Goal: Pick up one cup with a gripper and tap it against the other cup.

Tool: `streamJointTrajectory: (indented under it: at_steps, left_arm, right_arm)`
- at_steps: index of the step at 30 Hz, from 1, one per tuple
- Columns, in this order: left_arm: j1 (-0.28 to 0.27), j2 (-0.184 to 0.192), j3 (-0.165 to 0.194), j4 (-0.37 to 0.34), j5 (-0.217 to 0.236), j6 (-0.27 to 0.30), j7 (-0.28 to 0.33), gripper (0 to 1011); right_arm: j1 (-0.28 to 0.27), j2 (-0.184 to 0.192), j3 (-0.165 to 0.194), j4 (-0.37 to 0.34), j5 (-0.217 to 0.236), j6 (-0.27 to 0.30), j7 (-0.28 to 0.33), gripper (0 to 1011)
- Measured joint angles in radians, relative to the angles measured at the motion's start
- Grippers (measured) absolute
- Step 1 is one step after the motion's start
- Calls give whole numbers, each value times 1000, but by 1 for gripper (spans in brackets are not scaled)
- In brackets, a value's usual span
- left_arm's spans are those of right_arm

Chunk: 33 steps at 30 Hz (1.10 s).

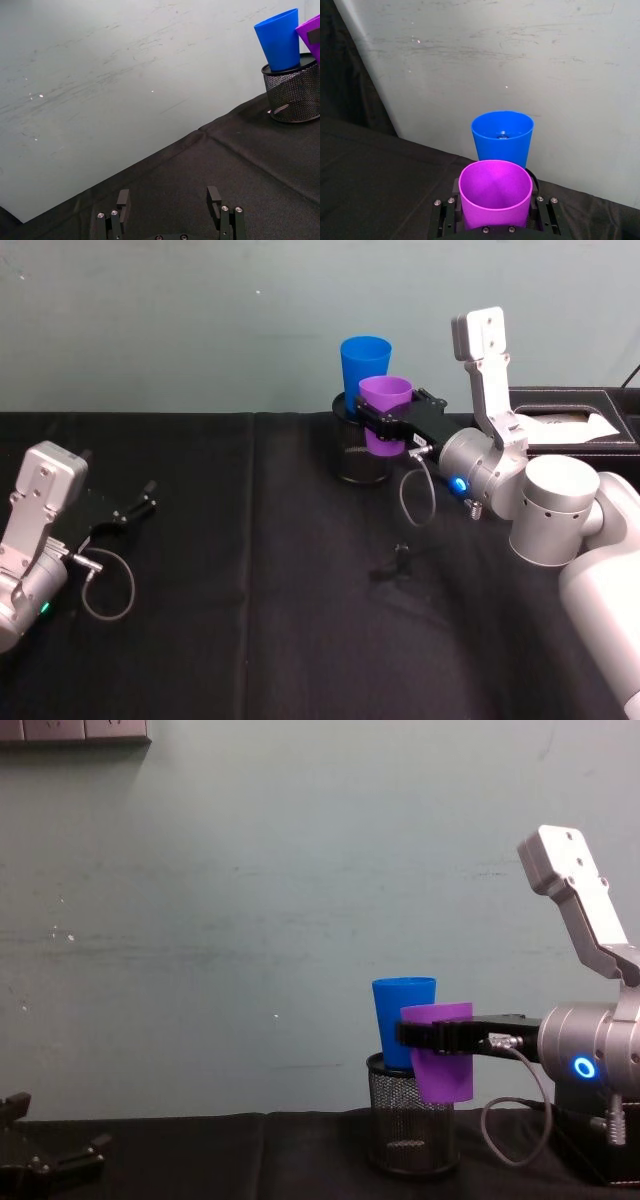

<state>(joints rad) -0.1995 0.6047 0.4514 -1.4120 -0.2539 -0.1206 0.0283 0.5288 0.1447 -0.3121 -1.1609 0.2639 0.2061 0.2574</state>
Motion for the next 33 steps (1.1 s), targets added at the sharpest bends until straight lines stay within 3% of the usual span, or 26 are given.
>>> streamJointTrajectory:
  at_steps: [33]
  left_arm:
    - [0, 0, 0, 0, 0, 0, 0, 1000]
  right_arm:
    - [0, 0, 0, 0, 0, 0, 0, 722]
